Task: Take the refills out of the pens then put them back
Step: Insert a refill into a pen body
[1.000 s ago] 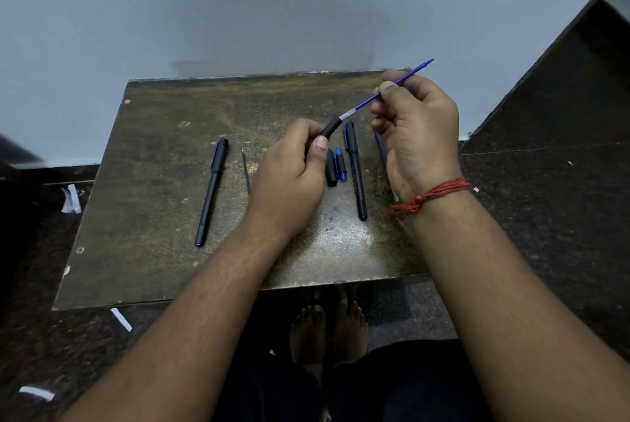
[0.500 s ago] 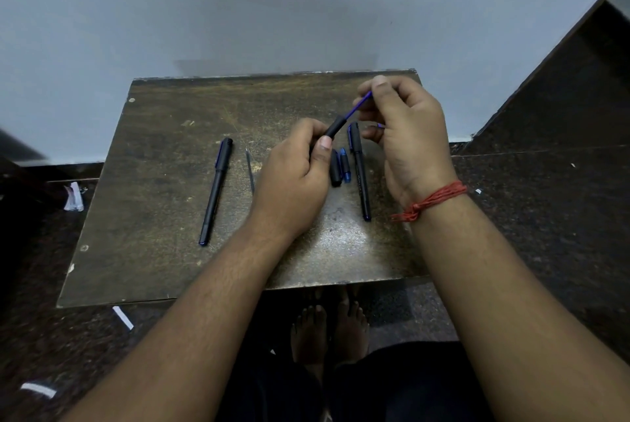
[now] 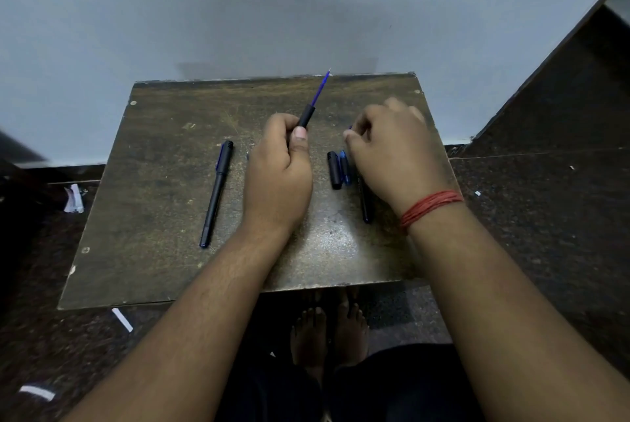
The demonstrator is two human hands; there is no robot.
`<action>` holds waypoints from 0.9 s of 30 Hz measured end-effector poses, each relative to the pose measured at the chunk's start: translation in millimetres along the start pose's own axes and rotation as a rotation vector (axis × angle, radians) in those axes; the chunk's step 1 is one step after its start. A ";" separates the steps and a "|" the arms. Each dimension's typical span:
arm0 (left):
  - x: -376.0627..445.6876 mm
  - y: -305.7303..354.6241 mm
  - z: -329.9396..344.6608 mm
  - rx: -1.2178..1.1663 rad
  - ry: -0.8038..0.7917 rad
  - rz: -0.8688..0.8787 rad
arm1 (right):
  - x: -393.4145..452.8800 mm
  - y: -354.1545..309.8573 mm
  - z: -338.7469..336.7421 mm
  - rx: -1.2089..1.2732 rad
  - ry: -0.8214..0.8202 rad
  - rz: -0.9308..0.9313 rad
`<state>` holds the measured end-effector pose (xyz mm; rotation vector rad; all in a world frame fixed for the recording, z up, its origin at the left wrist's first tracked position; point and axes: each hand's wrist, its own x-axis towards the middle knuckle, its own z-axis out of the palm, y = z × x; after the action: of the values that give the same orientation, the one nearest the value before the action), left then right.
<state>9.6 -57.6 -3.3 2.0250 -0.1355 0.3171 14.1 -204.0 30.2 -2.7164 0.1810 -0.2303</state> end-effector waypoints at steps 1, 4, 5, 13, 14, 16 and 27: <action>0.0 0.0 -0.1 0.006 0.013 -0.003 | -2.0 -3.8 1.7 -0.086 -0.031 -0.010; 0.1 0.0 -0.2 0.013 0.027 -0.006 | -6.8 -13.6 3.0 -0.213 -0.075 -0.026; 0.2 0.2 -0.2 0.012 0.028 -0.007 | -7.7 -15.3 2.9 -0.234 -0.070 -0.031; 0.8 -0.5 0.4 0.009 0.040 -0.012 | -10.6 -19.0 4.2 -0.316 -0.112 -0.008; 1.0 -0.8 0.5 0.005 0.038 -0.014 | -10.7 -19.4 4.5 -0.317 -0.117 -0.009; 1.1 -1.0 0.7 0.000 0.037 -0.013 | -11.1 -20.7 4.0 -0.307 -0.112 -0.011; -0.1 0.4 1.5 0.015 -0.006 0.009 | 1.3 -6.2 -14.1 0.673 0.103 0.227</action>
<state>9.7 -59.1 -3.6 2.0409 -0.1459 0.3188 13.3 -204.1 45.6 -2.0003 0.3650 -0.3006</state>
